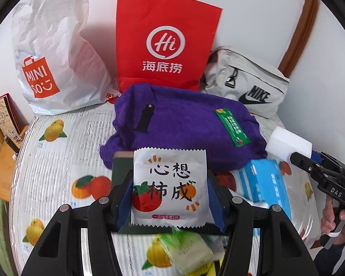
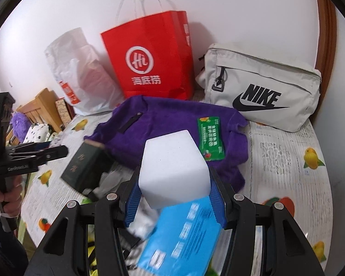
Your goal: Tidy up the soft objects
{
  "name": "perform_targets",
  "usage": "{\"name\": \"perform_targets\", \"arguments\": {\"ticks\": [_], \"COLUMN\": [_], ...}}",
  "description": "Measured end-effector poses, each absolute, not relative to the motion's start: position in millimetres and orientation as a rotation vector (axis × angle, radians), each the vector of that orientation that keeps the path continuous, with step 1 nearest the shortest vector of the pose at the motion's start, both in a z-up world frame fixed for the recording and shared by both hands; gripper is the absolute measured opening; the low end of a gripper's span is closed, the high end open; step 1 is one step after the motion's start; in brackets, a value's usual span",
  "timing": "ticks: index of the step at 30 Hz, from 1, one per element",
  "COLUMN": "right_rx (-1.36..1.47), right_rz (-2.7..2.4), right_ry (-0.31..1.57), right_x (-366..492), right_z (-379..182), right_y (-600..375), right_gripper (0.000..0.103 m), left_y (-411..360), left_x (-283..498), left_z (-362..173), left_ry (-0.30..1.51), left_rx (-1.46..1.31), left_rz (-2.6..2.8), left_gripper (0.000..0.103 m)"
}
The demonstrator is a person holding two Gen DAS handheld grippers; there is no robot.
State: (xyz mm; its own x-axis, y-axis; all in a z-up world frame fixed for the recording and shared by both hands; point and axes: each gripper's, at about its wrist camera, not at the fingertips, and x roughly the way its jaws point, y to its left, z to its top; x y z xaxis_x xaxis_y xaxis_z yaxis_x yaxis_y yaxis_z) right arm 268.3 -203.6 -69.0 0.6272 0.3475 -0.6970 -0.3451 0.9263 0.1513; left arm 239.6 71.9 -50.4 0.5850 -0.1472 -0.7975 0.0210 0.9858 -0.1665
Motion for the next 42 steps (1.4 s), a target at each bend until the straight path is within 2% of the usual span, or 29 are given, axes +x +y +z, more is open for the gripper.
{"name": "perform_targets", "arguments": {"ticks": [18, 28, 42], "right_rx": [-0.027, -0.039, -0.094], "right_rz": [0.373, 0.396, 0.420], "right_ry": [0.933, 0.994, 1.029], "right_x": [372, 394, 398], "right_z": [-119, -141, -150], "right_y": [-194, -190, -188], "right_gripper": [0.053, 0.053, 0.054], "left_y": [87, 79, 76], "left_x": [340, 382, 397], "left_z": [-89, -118, -148], "left_ry": [1.030, 1.119, 1.222], "left_rx": [-0.180, -0.140, -0.119], "left_rz": [-0.095, -0.081, -0.054], "left_gripper": [0.055, 0.055, 0.055]}}
